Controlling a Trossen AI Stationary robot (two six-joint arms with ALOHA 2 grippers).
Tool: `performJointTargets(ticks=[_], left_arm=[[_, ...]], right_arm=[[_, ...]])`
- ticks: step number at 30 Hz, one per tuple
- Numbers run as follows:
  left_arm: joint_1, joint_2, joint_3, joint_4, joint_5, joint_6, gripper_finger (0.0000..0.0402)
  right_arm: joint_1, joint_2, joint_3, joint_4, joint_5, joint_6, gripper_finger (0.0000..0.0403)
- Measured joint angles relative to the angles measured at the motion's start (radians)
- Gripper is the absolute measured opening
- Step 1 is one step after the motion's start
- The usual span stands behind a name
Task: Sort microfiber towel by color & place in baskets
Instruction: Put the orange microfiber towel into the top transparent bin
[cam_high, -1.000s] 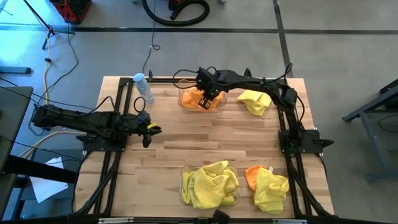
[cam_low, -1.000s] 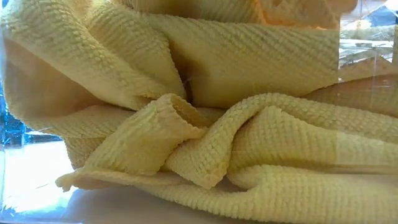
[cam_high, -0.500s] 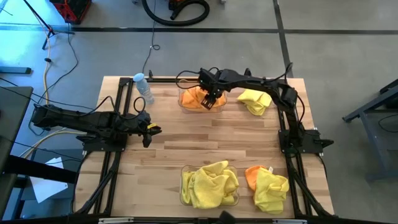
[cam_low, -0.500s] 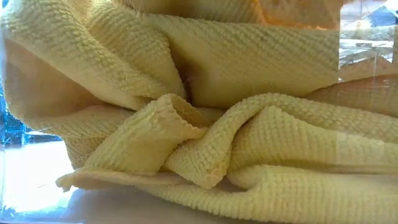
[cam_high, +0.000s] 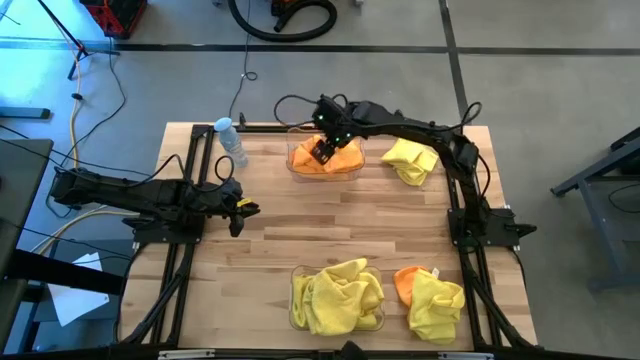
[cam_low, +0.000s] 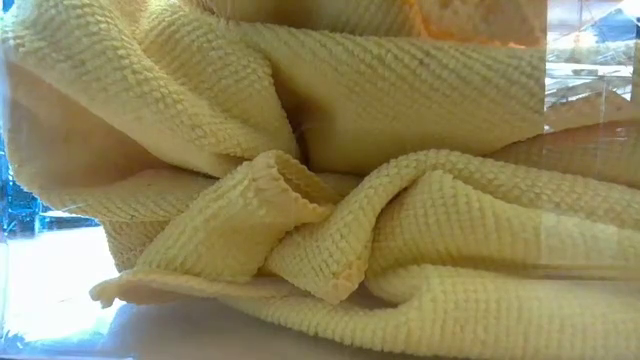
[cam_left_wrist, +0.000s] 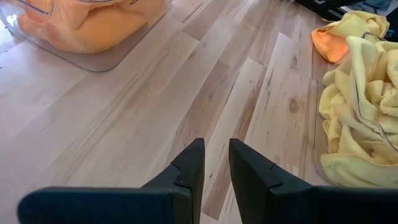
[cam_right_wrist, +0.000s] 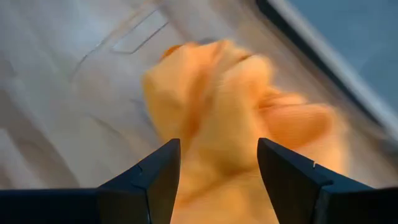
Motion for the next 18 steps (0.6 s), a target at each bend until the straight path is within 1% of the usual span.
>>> performJointTargets(ticks=[2,4,12,18], left_arm=[[0.000,0.000,0.000,0.000,0.000,0.000,0.0060],[0.000,0.000,0.000,0.001,0.000,-0.001,0.0060],[0.000,0.000,0.000,0.003,0.000,-0.028,0.0060],[0.000,0.000,0.000,0.003,0.000,-0.023,0.0060]], right_arm=[[0.008,0.017,-0.021,0.011,-0.018,0.033,0.0208],[0.008,0.043,-0.040,0.004,-0.014,0.046,0.0208],[-0.004,0.152,-0.080,0.045,-0.008,0.021,0.0208],[-0.006,0.162,-0.073,0.038,-0.009,0.010,0.0208]])
